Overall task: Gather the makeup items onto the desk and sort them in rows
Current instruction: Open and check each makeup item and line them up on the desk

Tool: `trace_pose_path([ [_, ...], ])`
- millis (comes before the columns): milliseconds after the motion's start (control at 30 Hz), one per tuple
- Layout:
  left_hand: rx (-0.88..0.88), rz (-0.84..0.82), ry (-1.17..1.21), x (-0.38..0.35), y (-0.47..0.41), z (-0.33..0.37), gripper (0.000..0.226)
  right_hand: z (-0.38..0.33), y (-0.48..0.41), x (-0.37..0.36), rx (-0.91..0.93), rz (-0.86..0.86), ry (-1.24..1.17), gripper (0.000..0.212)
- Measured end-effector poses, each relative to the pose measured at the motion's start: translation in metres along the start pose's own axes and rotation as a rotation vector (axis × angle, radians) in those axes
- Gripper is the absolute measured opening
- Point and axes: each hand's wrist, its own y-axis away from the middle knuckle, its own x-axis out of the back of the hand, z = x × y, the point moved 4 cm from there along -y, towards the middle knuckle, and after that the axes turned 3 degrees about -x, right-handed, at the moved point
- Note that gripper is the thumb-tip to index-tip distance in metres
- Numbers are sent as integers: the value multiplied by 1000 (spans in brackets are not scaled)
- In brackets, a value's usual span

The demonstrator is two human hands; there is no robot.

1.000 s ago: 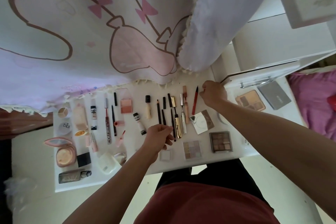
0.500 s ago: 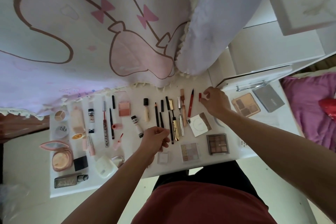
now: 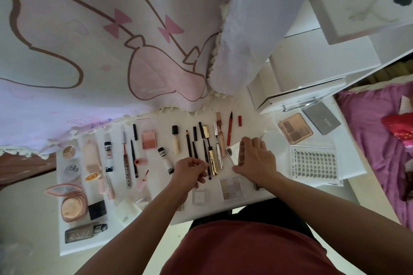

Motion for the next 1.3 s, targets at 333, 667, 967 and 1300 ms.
trace_pose_path([
  [333, -37, -7, -1, 6, -8, 25, 12, 4, 0, 33, -45, -13, -270, 81],
  [667, -237, -216, 146, -10, -3, 117, 21, -11, 18, 127, 197, 79, -619, 77],
  [967, -347, -249, 83, -7, 9, 163, 18, -22, 25, 158, 286, 140, -583, 80],
  [1300, -367, -343, 270, 10, 16, 160, 19, -17, 16, 159, -111, -269, -1440, 8],
])
